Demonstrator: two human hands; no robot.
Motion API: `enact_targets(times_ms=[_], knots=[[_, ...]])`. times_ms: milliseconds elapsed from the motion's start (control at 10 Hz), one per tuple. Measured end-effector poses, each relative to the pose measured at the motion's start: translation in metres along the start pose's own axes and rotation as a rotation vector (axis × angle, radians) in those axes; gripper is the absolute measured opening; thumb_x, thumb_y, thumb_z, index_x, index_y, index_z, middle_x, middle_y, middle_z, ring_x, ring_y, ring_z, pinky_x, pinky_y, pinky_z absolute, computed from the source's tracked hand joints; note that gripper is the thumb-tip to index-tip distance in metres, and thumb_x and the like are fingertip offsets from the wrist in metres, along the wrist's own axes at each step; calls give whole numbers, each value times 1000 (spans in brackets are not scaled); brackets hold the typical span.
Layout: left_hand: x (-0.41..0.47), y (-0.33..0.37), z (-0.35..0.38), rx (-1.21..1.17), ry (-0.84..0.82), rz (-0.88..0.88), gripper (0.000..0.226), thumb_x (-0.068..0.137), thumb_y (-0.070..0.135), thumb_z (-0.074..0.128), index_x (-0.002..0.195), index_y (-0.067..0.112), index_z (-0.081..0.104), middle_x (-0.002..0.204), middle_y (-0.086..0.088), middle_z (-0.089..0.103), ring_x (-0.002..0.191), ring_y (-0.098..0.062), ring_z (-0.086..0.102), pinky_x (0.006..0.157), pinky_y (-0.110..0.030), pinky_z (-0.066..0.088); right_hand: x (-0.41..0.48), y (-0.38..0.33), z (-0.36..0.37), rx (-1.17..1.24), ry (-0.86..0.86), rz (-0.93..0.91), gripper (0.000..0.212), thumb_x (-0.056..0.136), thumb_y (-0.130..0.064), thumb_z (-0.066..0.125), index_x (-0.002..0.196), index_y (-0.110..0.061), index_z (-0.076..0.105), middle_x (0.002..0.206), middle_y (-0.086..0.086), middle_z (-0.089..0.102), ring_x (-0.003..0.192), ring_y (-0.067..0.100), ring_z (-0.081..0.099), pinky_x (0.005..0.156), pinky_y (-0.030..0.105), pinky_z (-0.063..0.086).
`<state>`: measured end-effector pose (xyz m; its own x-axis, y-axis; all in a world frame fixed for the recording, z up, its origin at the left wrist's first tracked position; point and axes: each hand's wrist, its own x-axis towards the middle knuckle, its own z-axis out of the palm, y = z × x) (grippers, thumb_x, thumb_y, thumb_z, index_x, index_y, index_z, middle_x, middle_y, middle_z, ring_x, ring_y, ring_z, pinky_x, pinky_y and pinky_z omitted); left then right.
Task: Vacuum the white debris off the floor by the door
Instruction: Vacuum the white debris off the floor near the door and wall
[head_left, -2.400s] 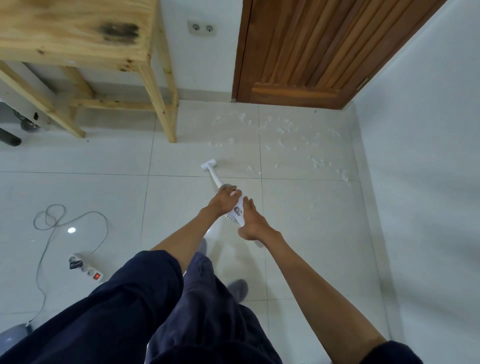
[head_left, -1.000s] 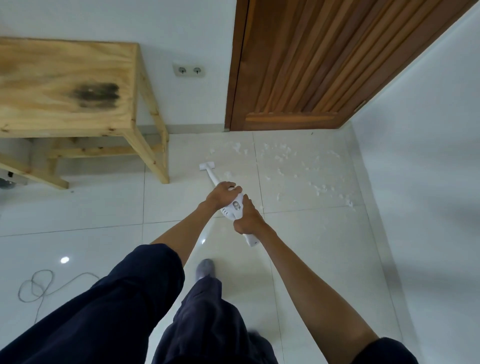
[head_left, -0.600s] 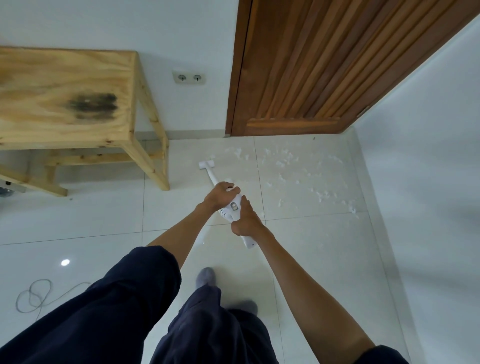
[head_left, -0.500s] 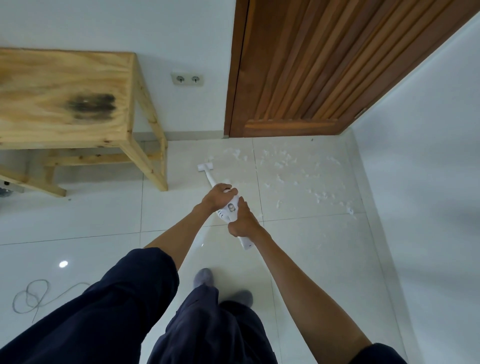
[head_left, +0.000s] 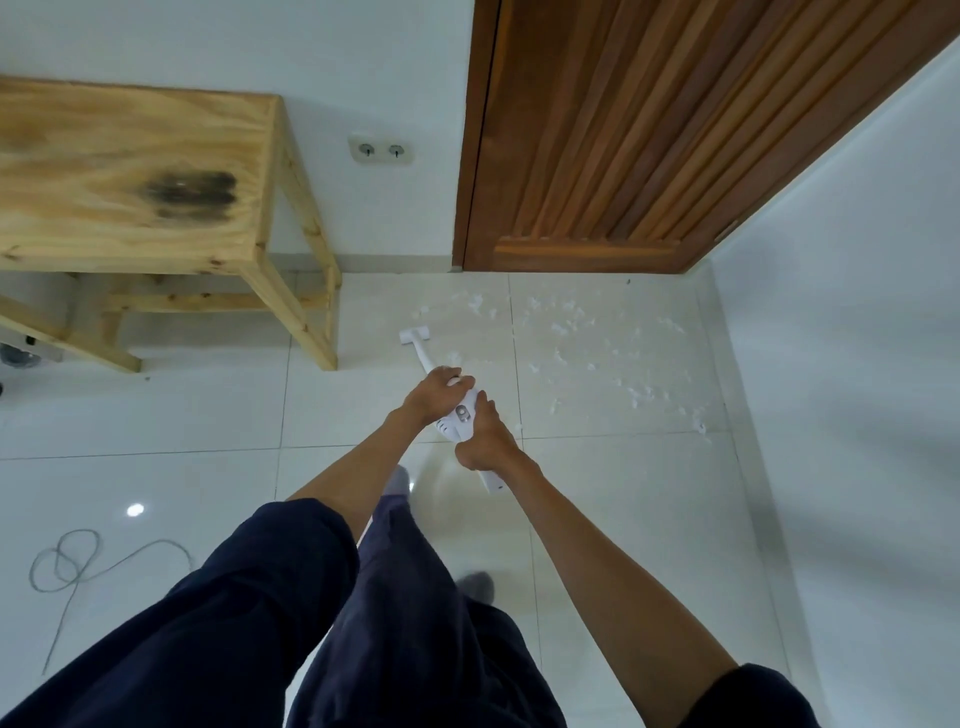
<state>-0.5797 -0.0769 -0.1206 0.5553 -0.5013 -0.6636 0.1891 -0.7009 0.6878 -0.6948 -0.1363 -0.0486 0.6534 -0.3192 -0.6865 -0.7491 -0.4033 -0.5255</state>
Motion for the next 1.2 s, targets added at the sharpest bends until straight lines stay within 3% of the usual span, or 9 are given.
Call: enact_targets(times_ms=[100,200,300,500,600,700,800,1000,1200], knots=[[16,0,-8,74,-6,44,9,103,29,49,102,21,54,108,2,51,108,-22,50,94,-27,44,13,-7,-2,-18,8,-19,78,83,-5,63,147,-10,18,134,13,38,118,32,51,84,34,44],[33,6,-24,136,-17,31,17,101,40,50,115,39,41,130,9,36,123,-20,43,119,-41,31,29,-18,-8,-9,22,-10,75,82,-4,61,144,-10,21,129,11,40,113,32,53,78,33,43],[59,7,-36,215,10,56,53,99,40,50,147,18,42,156,-6,38,144,-30,37,115,-38,30,46,-33,-14,-19,8,11,80,82,-3,61,148,-12,16,136,11,38,113,31,53,77,32,41],[97,22,-70,157,-31,57,51,92,38,70,126,2,61,134,-21,59,129,-39,54,93,-24,43,77,-65,-31,-34,-30,72,96,82,-6,62,154,-19,1,157,9,21,126,34,48,91,39,44],[104,37,-82,118,-16,-45,63,98,50,51,149,13,45,161,-11,31,148,-30,31,90,-14,27,91,-77,-36,-39,-26,87,97,83,-8,63,155,-21,0,157,10,21,128,34,47,97,41,45],[112,40,-90,199,-63,1,60,98,43,47,151,15,41,164,-10,25,150,-28,26,118,-39,27,100,-83,-40,-37,-31,101,97,85,-7,61,155,-22,-3,158,8,21,130,34,46,97,39,44],[118,44,-97,236,-83,-17,61,99,43,48,152,15,40,164,-9,23,151,-30,24,122,-45,23,105,-86,-41,-37,-34,107,96,86,-8,61,155,-21,-4,159,7,20,131,33,44,98,39,43],[115,44,-102,249,-95,-27,60,99,45,47,152,17,39,165,-8,23,151,-32,24,122,-49,23,107,-90,-40,-19,-28,110,97,84,-7,62,155,-21,-2,158,7,22,130,32,45,96,38,44],[129,51,-122,176,-103,-31,84,73,64,43,140,16,54,157,0,37,146,-20,33,118,-37,28,122,-109,-44,25,-26,117,98,82,-6,61,155,-21,-3,157,6,24,128,32,46,95,37,44]])
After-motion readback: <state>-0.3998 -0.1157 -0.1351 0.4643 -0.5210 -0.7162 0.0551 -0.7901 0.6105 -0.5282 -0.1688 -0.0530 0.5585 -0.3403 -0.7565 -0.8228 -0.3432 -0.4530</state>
